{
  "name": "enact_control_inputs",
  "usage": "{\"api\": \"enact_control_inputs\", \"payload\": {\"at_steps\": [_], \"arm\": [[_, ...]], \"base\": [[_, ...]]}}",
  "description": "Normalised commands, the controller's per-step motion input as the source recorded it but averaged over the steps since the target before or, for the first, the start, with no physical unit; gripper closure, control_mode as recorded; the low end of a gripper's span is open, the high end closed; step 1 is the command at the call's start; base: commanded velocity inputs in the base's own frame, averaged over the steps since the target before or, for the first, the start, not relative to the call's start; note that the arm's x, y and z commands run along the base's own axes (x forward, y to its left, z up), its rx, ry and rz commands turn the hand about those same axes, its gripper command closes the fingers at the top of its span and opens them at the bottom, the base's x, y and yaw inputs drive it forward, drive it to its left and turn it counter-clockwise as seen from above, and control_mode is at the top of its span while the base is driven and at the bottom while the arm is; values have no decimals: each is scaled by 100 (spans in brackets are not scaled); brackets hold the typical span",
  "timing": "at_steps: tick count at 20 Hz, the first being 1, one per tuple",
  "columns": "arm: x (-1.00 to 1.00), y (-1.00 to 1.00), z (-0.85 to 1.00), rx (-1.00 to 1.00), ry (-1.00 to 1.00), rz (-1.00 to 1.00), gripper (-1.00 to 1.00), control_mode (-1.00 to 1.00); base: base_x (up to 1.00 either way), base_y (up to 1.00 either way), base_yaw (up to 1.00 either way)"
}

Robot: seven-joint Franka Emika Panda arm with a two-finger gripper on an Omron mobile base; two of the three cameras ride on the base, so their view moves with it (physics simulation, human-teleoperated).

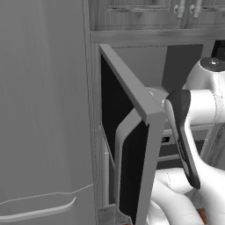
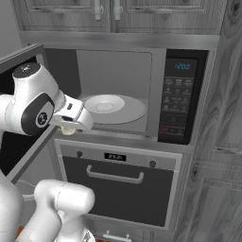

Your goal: Pick the garlic from the microwave and place it on plate located on the counter.

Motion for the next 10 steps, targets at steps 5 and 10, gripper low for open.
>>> {"api": "enact_control_inputs", "payload": {"at_steps": [5, 10], "arm": [[-15, 0, 16, 0, 2, 0, 100, -100], [-22, 0, 3, 0, 0, 0, 100, 100]], "base": [[0, 0, 0], [-34, -5, 0]]}}
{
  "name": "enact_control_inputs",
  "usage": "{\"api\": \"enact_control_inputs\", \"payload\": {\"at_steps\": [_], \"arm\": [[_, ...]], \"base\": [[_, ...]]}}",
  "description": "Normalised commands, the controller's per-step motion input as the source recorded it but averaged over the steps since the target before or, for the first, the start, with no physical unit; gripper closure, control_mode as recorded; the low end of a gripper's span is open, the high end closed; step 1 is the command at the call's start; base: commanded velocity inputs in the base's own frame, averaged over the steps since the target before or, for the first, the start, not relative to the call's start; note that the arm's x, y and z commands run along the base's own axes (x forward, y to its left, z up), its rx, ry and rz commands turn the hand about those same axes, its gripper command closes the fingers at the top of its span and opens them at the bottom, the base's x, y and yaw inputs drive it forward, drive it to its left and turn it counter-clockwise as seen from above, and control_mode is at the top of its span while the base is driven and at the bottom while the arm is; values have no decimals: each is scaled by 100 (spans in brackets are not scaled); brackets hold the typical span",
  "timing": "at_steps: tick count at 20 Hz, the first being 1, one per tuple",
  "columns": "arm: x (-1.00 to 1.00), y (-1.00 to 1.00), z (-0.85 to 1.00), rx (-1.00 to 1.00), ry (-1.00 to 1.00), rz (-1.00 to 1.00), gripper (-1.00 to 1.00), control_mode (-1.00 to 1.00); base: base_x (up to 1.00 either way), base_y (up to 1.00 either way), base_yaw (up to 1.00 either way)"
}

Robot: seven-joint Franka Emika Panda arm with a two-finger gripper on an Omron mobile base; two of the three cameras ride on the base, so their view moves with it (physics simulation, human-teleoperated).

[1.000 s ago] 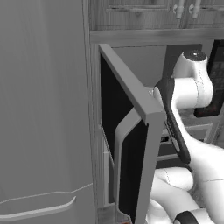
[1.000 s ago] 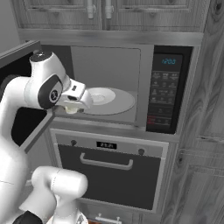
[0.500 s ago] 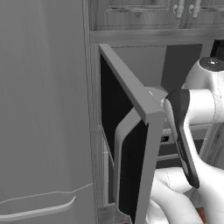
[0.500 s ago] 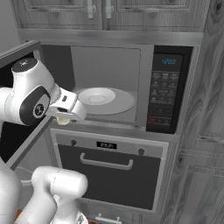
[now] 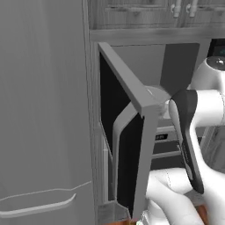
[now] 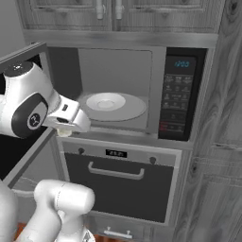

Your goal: Pick the garlic from the microwave and place it on plate located on the counter.

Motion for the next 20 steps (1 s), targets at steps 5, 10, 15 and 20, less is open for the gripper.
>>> {"api": "enact_control_inputs", "payload": {"at_steps": [5, 10, 15, 20], "arm": [[0, 0, 0, 0, 0, 0, 100, 100], [0, 0, 0, 0, 0, 0, 100, 100], [0, 0, 0, 0, 0, 0, 100, 100], [0, 0, 0, 0, 0, 0, 100, 100]], "base": [[-98, -30, -2], [-44, -22, -17], [-25, -26, -53], [-3, -14, -95]]}}
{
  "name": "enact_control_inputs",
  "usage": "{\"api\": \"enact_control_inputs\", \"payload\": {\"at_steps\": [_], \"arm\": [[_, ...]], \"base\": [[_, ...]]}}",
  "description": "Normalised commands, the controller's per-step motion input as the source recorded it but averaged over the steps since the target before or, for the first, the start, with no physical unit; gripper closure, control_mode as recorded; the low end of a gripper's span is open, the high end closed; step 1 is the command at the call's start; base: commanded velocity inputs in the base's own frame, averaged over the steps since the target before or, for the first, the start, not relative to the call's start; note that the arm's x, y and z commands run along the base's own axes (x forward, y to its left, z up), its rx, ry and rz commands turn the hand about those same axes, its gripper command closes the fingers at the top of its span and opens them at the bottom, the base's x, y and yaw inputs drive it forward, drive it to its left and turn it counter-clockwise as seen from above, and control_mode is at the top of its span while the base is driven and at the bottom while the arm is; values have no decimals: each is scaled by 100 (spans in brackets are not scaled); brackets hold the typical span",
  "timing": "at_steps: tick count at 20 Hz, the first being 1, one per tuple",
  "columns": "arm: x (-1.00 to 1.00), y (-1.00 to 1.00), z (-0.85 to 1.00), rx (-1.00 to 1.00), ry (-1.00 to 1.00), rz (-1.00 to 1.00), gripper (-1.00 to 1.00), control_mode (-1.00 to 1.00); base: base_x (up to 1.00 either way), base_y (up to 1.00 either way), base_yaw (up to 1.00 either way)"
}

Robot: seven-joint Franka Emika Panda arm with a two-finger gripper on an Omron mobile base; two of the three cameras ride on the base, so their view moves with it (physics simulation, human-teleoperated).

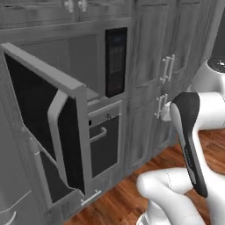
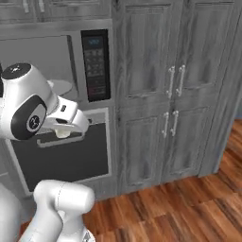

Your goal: Pick the garlic from the microwave and place it on plate located on the counter.

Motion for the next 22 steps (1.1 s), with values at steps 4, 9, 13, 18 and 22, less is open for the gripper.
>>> {"api": "enact_control_inputs", "payload": {"at_steps": [4, 9, 13, 18, 22], "arm": [[0, 0, 0, 0, 0, 0, 100, 100], [0, 0, 0, 0, 0, 0, 100, 100], [0, 0, 0, 0, 0, 0, 100, 100], [0, 0, 0, 0, 0, 0, 100, 100], [0, 0, 0, 0, 0, 0, 100, 100]], "base": [[0, -13, -96], [0, -3, -98], [0, -2, -98], [0, -3, -97], [0, -4, -93]]}}
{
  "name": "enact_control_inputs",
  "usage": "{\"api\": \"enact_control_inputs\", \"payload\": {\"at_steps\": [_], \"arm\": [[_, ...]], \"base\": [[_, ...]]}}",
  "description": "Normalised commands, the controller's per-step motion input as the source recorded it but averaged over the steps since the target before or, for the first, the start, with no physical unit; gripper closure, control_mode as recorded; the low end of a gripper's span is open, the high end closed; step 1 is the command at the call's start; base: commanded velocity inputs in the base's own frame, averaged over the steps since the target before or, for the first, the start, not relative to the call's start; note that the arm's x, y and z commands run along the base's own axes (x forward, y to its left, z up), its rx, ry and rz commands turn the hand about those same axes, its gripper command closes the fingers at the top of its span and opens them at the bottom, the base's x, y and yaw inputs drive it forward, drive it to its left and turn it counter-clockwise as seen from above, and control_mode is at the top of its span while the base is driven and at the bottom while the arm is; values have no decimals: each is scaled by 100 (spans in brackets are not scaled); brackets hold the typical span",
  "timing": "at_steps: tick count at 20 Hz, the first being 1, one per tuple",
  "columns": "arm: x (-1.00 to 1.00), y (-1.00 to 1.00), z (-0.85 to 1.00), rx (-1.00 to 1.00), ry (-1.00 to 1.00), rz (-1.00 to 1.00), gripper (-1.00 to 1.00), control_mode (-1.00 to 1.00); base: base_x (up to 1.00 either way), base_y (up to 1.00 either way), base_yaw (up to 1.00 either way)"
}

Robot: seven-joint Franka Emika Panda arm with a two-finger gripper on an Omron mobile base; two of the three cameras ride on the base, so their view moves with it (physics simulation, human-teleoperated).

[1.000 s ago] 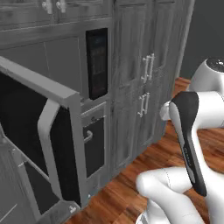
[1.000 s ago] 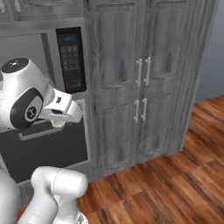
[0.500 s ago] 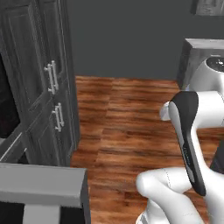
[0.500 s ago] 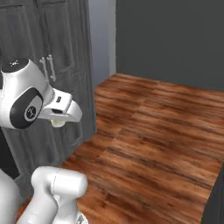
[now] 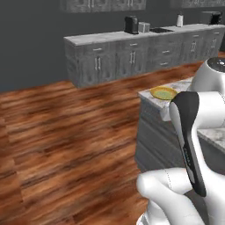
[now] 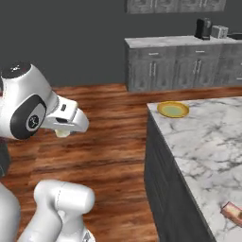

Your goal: Pick the garlic from the microwave and place it on plate located on the counter.

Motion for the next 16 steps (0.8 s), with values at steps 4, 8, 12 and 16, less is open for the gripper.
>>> {"api": "enact_control_inputs", "payload": {"at_steps": [4, 8, 12, 16], "arm": [[0, 0, 0, 0, 0, 0, 100, 100], [0, 0, 0, 0, 0, 0, 100, 100], [0, 0, 0, 0, 0, 0, 100, 100], [0, 0, 0, 0, 0, 0, 100, 100]], "base": [[37, 26, -76], [59, 71, -70], [70, 91, -63], [72, 93, -62]]}}
